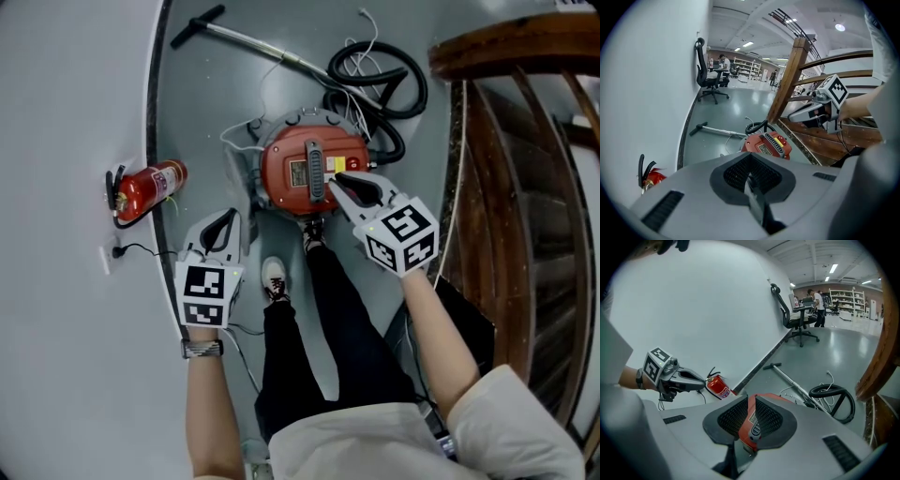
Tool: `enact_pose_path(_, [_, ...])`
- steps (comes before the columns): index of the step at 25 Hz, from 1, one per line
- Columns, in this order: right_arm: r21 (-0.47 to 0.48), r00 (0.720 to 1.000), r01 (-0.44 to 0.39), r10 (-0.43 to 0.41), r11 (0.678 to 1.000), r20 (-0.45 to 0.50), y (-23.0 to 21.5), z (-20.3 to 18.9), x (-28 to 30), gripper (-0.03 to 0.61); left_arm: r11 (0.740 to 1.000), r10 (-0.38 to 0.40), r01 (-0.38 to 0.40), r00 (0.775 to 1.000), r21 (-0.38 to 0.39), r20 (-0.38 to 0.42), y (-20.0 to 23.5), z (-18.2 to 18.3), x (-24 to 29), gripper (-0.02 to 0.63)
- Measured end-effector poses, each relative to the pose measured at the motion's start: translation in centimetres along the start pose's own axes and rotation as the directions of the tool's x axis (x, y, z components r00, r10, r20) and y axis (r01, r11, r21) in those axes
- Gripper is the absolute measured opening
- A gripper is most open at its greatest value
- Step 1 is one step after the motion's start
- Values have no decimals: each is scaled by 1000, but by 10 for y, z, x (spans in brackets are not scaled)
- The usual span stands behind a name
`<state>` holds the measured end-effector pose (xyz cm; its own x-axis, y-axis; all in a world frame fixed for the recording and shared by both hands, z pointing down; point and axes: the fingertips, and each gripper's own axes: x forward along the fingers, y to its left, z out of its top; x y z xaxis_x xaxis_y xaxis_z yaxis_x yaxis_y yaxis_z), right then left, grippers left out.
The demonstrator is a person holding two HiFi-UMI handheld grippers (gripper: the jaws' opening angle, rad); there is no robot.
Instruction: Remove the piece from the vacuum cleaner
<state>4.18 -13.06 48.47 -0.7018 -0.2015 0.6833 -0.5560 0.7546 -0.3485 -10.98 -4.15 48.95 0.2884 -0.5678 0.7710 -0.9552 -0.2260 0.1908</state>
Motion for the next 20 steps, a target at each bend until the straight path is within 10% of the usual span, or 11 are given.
enact_pose_path(20, [165, 997, -20, 33, 986, -72, -29, -58, 52, 129, 988, 43, -66, 986, -141, -163, 7, -87, 72, 141])
